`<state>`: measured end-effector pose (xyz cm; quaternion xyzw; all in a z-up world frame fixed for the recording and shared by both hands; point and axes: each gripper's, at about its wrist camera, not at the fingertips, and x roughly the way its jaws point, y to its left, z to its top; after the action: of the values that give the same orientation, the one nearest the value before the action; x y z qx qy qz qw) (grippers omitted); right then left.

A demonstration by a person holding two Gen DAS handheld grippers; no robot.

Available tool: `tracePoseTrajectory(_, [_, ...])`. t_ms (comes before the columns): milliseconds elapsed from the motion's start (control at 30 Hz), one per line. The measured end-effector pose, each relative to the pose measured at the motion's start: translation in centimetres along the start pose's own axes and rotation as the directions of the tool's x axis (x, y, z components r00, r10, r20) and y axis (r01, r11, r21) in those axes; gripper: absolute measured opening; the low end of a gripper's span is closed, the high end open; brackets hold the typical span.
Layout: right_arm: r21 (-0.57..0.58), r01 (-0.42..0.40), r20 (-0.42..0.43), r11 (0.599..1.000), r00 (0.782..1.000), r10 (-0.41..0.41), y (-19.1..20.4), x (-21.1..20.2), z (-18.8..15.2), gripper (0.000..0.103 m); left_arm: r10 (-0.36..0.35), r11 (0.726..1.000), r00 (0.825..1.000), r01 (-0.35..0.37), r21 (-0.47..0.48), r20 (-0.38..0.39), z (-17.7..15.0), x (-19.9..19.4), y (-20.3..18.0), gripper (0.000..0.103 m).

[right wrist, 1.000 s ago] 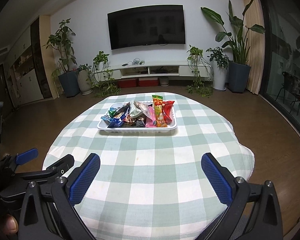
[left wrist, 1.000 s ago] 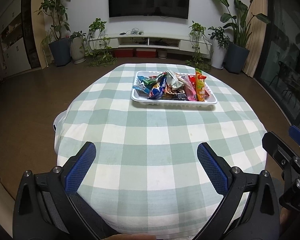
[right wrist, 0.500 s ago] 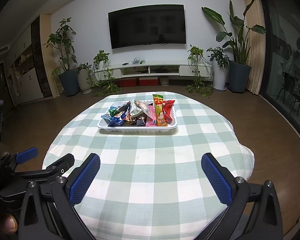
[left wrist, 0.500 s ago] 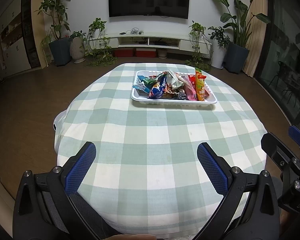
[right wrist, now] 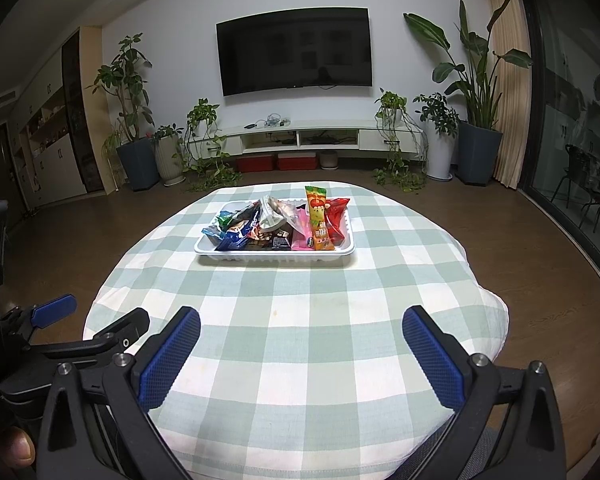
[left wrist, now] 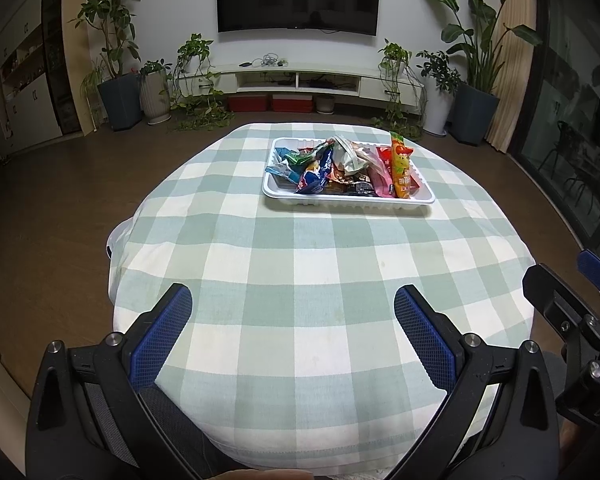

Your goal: Organize snacks

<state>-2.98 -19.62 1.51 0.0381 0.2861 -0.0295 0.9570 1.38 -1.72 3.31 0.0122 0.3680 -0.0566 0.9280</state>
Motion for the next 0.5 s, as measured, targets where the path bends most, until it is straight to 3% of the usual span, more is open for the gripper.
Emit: tracePoseTrajectory(500, [-0.003,0.000,-0.003,1.000,1.000,0.000,0.04,-0.05,-0.20,0.103,0.002,1.000,1.000,-0.002,0.000,0.000,0.07,-0.10,-0.05,0.103])
